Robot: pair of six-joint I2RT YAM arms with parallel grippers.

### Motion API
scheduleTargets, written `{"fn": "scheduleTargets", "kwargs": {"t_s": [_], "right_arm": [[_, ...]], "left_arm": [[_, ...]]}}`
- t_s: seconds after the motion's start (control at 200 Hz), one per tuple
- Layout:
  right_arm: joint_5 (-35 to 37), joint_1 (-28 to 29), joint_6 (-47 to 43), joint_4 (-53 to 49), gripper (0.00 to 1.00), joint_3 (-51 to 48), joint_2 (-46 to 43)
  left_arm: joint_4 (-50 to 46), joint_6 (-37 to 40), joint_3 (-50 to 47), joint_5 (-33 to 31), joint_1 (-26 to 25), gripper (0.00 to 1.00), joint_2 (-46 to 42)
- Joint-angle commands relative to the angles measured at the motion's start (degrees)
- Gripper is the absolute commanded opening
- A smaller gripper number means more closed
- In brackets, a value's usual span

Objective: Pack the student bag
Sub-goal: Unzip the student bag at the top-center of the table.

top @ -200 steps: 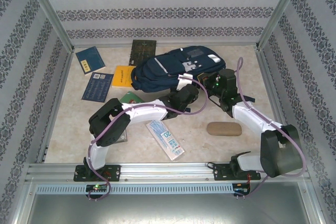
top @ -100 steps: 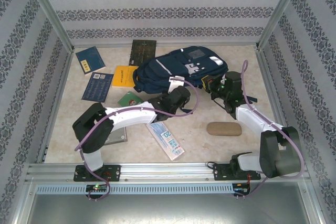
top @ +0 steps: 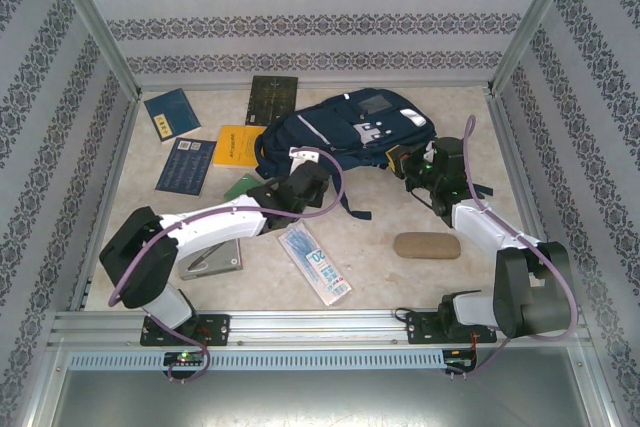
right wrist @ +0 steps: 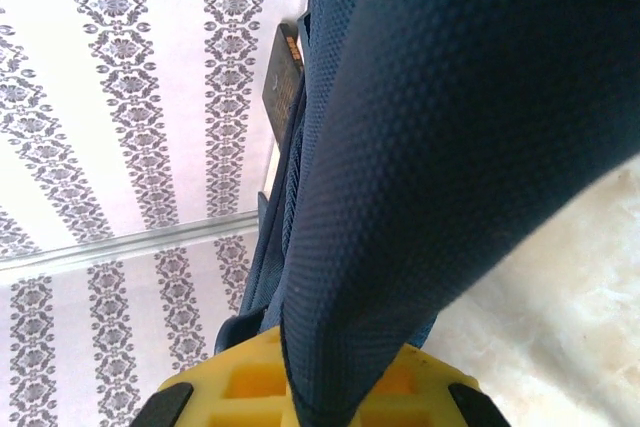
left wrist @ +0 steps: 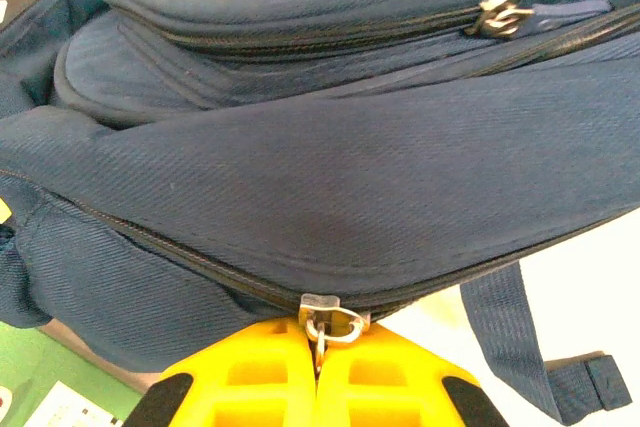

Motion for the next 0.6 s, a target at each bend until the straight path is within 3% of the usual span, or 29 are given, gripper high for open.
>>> {"fn": "scheduleTargets", "kwargs": {"t_s": [0.0, 0.13, 0.255, 0.395, 0.594], "right_arm": [[3.0, -3.3, -3.1, 2.2, 0.0, 0.6, 0.0], [2.8, -4.6, -4.4, 1.5, 0.0, -0.5, -0.2], [2.4, -5.3, -5.3, 1.0, 0.0, -1.3, -0.4], [2.1, -5.6, -7.4, 0.5, 0.0, -1.3, 0.3], [1.0, -8.4, -16.2, -3.9, 0.0, 3.5, 5.3]], "left_arm": [[-7.2, -0.8, -2.6, -0.4, 4.3, 0.0, -3.4], [-8.6, 0.1, -4.5, 2.6, 8.8, 0.0, -4.7], [-7.9, 2.4, -5.3, 9.6, 14.1, 0.0, -4.5], [-7.2, 7.5, -3.6, 16.5, 14.8, 0.0, -2.1], [-5.9, 8.2, -3.3, 29.1, 13.5, 0.0, -1.2]]}}
